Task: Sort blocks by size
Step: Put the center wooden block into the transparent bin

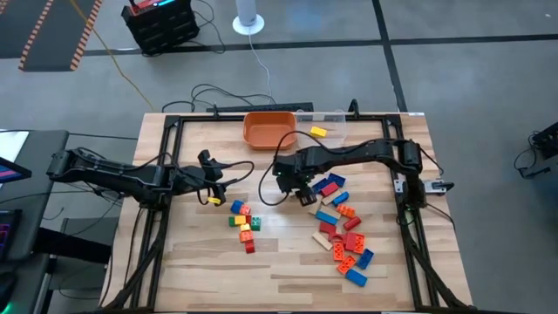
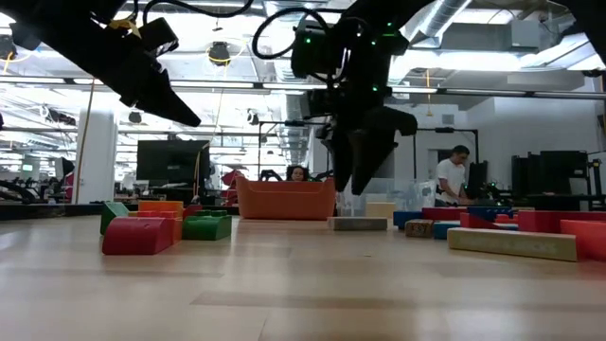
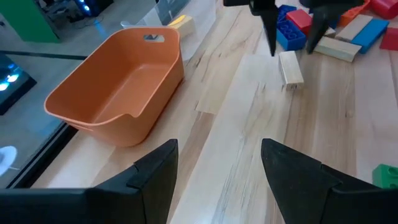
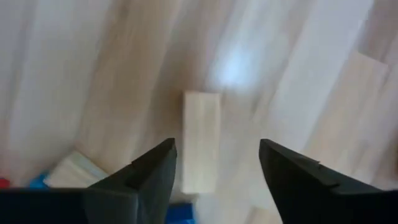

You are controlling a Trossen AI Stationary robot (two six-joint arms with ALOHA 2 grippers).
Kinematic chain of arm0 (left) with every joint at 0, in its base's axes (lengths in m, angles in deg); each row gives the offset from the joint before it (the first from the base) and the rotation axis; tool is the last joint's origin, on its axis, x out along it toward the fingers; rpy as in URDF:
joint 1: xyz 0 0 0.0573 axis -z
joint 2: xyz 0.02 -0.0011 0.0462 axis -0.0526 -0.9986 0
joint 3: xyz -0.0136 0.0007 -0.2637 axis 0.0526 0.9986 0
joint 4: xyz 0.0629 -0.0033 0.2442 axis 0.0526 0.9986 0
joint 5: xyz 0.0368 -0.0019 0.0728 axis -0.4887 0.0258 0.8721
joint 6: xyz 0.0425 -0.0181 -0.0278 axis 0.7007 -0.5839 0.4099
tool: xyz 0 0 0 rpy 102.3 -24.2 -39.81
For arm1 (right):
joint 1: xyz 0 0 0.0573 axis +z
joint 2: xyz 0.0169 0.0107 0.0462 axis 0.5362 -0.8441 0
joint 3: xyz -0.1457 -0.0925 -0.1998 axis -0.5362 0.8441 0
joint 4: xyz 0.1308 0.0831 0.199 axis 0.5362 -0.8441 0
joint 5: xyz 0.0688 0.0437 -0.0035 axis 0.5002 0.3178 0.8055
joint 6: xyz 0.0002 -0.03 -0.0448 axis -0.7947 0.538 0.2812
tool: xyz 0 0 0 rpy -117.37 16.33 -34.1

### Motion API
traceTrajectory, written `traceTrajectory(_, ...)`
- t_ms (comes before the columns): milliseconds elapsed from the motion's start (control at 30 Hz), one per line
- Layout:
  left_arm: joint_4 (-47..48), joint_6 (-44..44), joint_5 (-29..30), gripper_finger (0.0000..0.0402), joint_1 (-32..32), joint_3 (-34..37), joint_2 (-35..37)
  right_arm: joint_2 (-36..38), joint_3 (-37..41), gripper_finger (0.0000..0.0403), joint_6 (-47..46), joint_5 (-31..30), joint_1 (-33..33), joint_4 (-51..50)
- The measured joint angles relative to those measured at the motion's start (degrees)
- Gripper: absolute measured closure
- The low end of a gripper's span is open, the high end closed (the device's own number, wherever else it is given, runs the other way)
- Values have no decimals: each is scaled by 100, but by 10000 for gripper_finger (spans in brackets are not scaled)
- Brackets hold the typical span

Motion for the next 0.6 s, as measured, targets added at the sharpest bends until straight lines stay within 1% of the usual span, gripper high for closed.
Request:
traceTrajectory(100,0,-4,-1,177,1,0,-1,-173,15,128,-83,144,56,83)
traceTrajectory(167,-4,-4,0,177,2,0,-1,-255,17,127,-148,343,76,223)
traceTrajectory(267,9,-37,-2,177,7,0,1,-265,17,127,-327,535,67,416)
traceTrajectory(333,103,-79,-7,177,7,-2,1,-204,188,127,-403,535,39,714)
traceTrajectory(433,198,-145,-7,177,11,-4,1,30,709,127,-500,532,14,1516)
traceTrajectory(600,302,-207,-7,177,13,-2,1,783,2085,127,-796,535,-50,3321)
